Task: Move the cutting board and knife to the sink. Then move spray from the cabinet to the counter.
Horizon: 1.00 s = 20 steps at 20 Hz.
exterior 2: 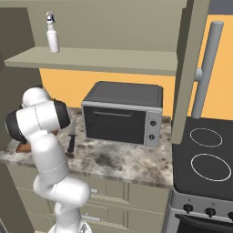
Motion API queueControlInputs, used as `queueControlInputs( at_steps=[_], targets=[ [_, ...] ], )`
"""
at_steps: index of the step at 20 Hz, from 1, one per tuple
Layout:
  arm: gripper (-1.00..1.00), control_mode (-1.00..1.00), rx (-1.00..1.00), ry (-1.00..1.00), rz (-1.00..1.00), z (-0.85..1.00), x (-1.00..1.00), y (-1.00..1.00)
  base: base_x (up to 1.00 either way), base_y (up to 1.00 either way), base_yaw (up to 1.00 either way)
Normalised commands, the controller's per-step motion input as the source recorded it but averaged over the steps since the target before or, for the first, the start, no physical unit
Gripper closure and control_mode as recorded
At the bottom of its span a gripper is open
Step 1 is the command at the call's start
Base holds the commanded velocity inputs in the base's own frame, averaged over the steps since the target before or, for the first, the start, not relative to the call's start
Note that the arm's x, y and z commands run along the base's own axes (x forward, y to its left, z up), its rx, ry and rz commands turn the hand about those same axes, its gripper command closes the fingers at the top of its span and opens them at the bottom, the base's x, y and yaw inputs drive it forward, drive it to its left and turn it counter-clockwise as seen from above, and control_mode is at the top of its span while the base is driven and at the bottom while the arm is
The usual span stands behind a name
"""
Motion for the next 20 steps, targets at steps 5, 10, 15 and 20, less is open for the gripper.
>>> queueControlInputs(
  at_steps=[5,10,15,20],
  targets=[
    [-1.00,-1.00,0.00,0.21,0.00,-0.06,0.37,0.16,0.00,0.00,0.00],
    [-1.00,-1.00,-0.03,0.08,0.00,-0.11,0.38,0.12,0.00,0.00,0.00],
    [-1.00,-1.00,-0.16,0.00,0.00,-0.20,0.27,0.07,0.00,0.00,0.00],
    [-1.00,-1.00,-0.15,-0.03,0.00,-0.25,0.22,0.05,0.00,0.00,0.00]
  ],
)
